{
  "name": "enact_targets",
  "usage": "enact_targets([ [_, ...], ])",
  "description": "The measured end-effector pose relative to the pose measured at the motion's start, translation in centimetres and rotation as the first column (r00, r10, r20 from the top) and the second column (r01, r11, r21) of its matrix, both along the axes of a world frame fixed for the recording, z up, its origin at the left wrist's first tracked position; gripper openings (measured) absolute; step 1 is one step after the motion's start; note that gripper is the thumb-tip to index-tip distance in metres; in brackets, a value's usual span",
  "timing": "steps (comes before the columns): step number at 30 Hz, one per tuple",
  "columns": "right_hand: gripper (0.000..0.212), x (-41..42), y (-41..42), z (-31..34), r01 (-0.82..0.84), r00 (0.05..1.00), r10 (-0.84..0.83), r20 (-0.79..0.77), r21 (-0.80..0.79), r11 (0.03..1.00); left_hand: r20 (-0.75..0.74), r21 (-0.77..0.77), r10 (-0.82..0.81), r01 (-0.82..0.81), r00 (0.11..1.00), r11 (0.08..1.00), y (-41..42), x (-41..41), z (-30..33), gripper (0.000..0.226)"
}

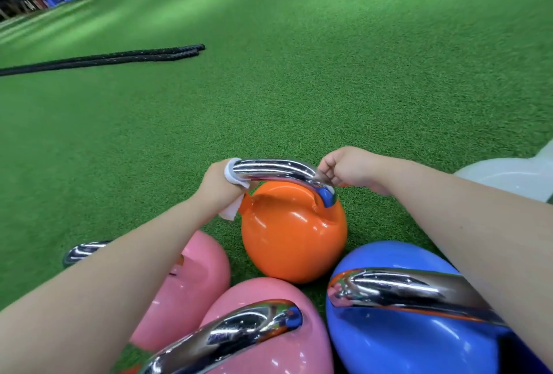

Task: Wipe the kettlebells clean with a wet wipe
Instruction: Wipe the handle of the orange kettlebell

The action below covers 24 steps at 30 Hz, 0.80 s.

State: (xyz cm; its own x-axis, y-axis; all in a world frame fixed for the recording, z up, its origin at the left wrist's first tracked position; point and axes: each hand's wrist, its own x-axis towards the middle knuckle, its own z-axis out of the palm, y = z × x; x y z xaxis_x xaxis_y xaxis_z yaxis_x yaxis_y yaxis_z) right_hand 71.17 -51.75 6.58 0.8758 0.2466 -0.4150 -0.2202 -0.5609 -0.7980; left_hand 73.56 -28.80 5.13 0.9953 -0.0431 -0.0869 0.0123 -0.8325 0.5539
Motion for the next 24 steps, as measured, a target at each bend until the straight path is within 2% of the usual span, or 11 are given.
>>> enact_targets([
  [1,0.031,0.0,-0.1,0.0,0.003,1.0,-0.003,-0.012,0.005,1.0,-0.005,0.099,-0.071,0.071,0.997,0.993,-0.2,0.2,0.9,0.023],
  [3,0.03,-0.1,-0.4,0.1,0.002,0.998,0.0,-0.057,0.023,1.0,-0.048,0.246,-0.206,0.212,0.977,0.946,-1.2,0.3,2.6,0.012],
  [6,0.03,0.0,-0.8,0.3,0.042,0.99,-0.028,-0.136,0.095,0.995,-0.148,0.546,-0.383,0.398,0.912,0.738,-3.2,0.3,4.4,0.014],
  [8,0.03,0.1,-1.0,0.6,0.081,0.988,-0.066,-0.138,0.107,0.991,-0.202,0.616,-0.409,0.44,0.89,0.654,-4.2,0.5,5.0,0.016],
  [10,0.03,0.1,-0.9,0.8,0.123,0.988,-0.112,-0.104,0.111,0.986,-0.198,0.652,-0.401,0.426,0.895,0.628,-4.8,0.5,4.9,0.017],
  [12,0.03,0.3,-0.6,1.2,0.169,0.985,-0.164,-0.049,0.135,0.976,-0.086,0.684,-0.397,0.344,0.914,0.643,-5.4,0.0,4.2,0.019],
  [14,0.032,0.5,0.2,1.8,0.228,0.971,-0.238,0.039,0.169,0.959,0.108,0.673,-0.381,0.215,0.918,0.708,-6.1,-1.1,3.2,0.017],
  [17,0.037,1.0,2.1,3.1,0.275,0.917,-0.319,0.239,0.199,0.94,0.3,0.644,-0.332,0.067,0.894,0.762,-6.5,-2.0,2.0,0.02],
  [20,0.045,1.0,4.6,4.7,0.21,0.874,-0.266,0.407,0.178,0.961,0.386,0.581,-0.272,-0.004,0.882,0.814,-6.3,-2.4,1.3,0.022],
  [23,0.05,0.0,6.7,5.2,0.103,0.871,-0.146,0.469,0.116,0.988,0.44,0.51,-0.279,0.019,0.854,0.86,-6.1,-2.5,0.7,0.016],
  [24,0.05,-0.3,7.1,5.0,0.071,0.875,-0.096,0.474,0.07,0.995,0.424,0.511,-0.289,0.037,0.859,0.859,-5.9,-2.4,0.4,0.026],
])
